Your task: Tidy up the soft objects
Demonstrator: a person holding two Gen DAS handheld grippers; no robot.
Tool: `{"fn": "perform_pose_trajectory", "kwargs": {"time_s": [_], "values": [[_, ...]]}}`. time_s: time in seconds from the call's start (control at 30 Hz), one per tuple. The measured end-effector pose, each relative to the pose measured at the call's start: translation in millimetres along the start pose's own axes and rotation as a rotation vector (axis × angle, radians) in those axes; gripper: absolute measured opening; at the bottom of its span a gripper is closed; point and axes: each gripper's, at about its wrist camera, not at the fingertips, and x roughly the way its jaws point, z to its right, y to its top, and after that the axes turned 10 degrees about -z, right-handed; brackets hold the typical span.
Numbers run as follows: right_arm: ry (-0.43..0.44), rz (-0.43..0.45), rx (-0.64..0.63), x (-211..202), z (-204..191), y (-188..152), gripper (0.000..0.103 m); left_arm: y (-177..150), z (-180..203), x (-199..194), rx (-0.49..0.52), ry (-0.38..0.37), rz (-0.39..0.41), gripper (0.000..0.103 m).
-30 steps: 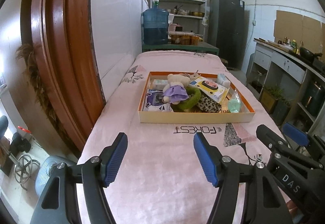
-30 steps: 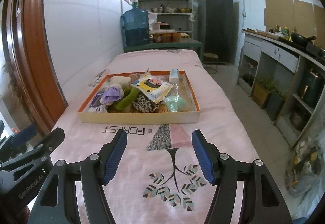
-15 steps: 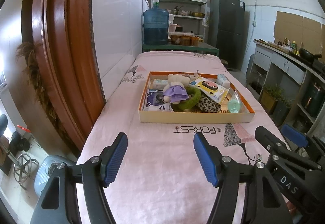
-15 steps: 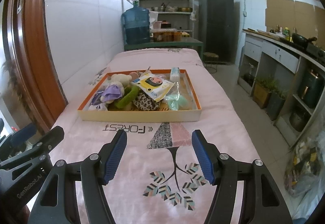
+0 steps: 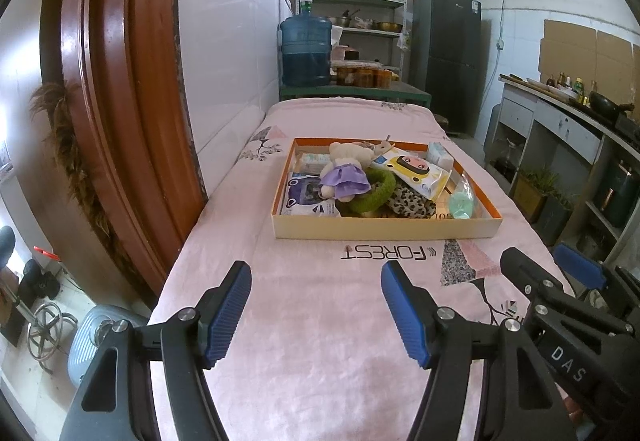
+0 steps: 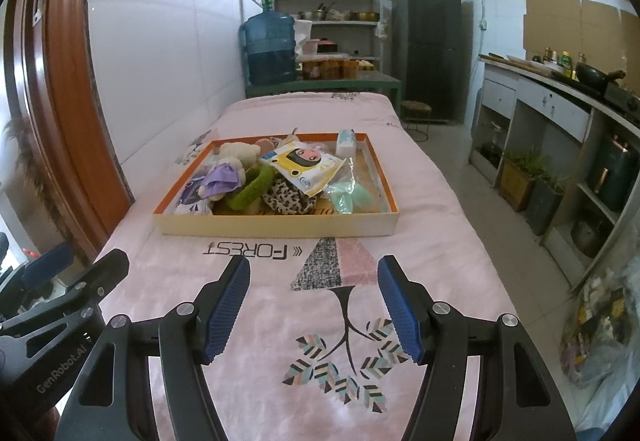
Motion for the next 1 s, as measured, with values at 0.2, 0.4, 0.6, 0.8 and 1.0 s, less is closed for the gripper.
{"fn": "perform_pose_trajectory", "kwargs": {"time_s": [0.2,0.4,0.6,0.8,1.0], "values": [[0.000,-0.006,-0.003,1.1,-0.4,0.0,0.068,-0.2,-0.6,1.1,-0.002,0.000,-0.001,0.068],[-0.001,-0.005,-0.010,3.1,-3.2,0.1,0.068,-1.9,-0.5,2.5,-0.003,-0.001,-0.002,0.068],[-0.001,-0.006,-0.017,3.9,-5.4,0.3,0.068,-1.5,-1.1,2.6,-0.003,0.001,-0.002,0.068],[-0.001,-0.008,-0.023,5.5,-7.5,0.7,0.068,-1.3,-1.9,3.3,-0.003,-0.001,-0.003,0.067],[-0.001,-0.008,-0.025,6.3,-8.1,0.9,0.068,-1.6,-1.7,3.5,-0.004,-0.001,-0.003,0.067]]}}
